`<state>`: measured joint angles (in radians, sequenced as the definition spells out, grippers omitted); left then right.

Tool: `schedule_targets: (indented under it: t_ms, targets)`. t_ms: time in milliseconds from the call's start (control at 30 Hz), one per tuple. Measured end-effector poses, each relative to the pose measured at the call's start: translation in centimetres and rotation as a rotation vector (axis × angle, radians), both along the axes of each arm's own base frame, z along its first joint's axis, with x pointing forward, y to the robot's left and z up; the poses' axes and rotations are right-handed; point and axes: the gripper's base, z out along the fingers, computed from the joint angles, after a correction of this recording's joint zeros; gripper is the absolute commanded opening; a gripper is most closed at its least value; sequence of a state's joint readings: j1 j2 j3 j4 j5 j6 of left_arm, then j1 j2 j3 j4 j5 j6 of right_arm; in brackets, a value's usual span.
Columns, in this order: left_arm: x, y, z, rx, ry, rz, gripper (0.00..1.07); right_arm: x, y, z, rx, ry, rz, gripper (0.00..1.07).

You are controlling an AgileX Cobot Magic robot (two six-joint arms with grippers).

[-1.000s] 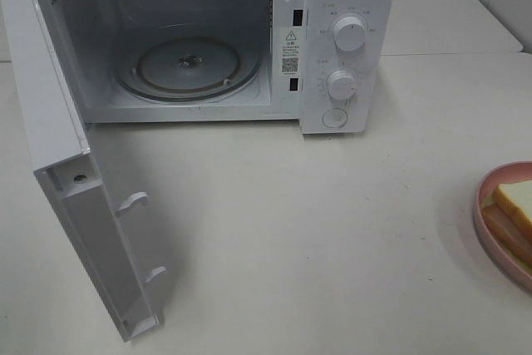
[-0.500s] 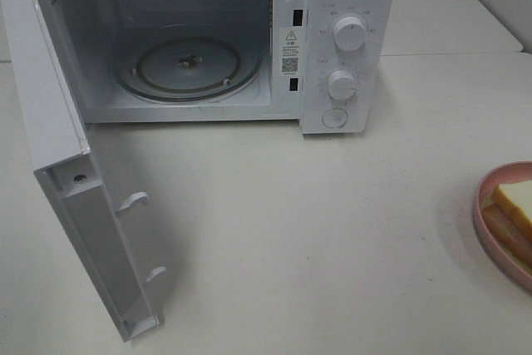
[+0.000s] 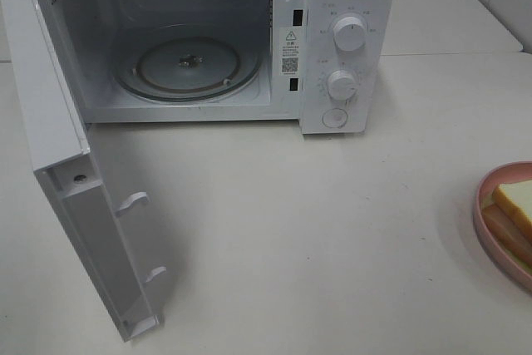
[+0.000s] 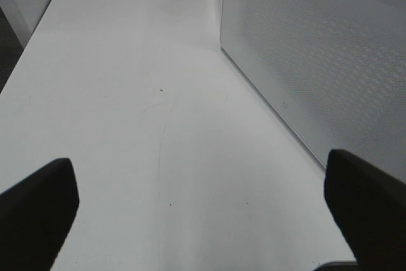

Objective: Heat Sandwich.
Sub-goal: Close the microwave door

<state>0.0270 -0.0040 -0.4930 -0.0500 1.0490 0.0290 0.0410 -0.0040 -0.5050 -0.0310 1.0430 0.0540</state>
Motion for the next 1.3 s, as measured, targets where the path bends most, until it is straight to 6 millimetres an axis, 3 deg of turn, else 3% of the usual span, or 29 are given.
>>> schedule_targets:
  t_ms: [200, 333, 367, 433, 500, 533, 567, 600, 667, 700, 767, 1000, 1300]
  targets:
    - [0.4, 0.0, 0.6, -0.004, -0.005, -0.001, 0.97, 0.0, 0.0, 0.0, 0.001, 0.000, 0.001, 0.76]
    - [1.9, 0.1, 1.4, 0.004, -0.017, 0.000, 0.86, 0.0, 0.0, 0.0, 0.001, 0.000, 0.001, 0.76]
    - [3.0, 0.1, 1.6, 0.016, -0.011, -0.002, 0.76, 0.0, 0.0, 0.0, 0.001, 0.000, 0.001, 0.76]
    - [3.4, 0.1, 1.7, 0.018, -0.006, -0.002, 0.71, 0.0, 0.0, 0.0, 0.001, 0.000, 0.001, 0.76]
    - [4.3, 0.2, 1.7, 0.019, -0.010, -0.001, 0.58, 0.0, 0.0, 0.0, 0.001, 0.000, 0.001, 0.76]
    - [5.4, 0.2, 1.3, 0.018, 0.000, 0.001, 0.46, 0.0, 0.0, 0.0, 0.001, 0.000, 0.001, 0.76]
    - [5.4, 0.2, 1.3, 0.018, 0.000, 0.001, 0.46, 0.0, 0.0, 0.0, 0.001, 0.000, 0.001, 0.76]
    - [5.8, 0.2, 1.0, 0.018, 0.004, 0.002, 0.38, 0.0, 0.0, 0.0, 0.001, 0.000, 0.001, 0.76]
    - [7.4, 0.3, -0.1, 0.016, 0.039, 0.005, 0.24, 0.0, 0.0, 0.0, 0.001, 0.000, 0.001, 0.76]
    - [7.9, 0.3, -0.6, 0.016, 0.059, 0.006, 0.07, 0.0, 0.0, 0.0, 0.001, 0.000, 0.001, 0.76]
    - [8.3, 0.4, -0.9, 0.017, 0.063, 0.008, 0.00, 0.0, 0.0, 0.0, 0.001, 0.000, 0.001, 0.76]
    - [12.0, 0.6, -4.0, 0.054, 0.038, 0.007, 0.00, 0.0, 0.0, 0.0, 0.002, 0.000, 0.001, 0.76]
    - [14.7, 0.8, -5.4, 0.130, -0.162, -0.001, 0.00, 0.0, 0.0, 0.0, 0.002, 0.000, 0.001, 0.76]
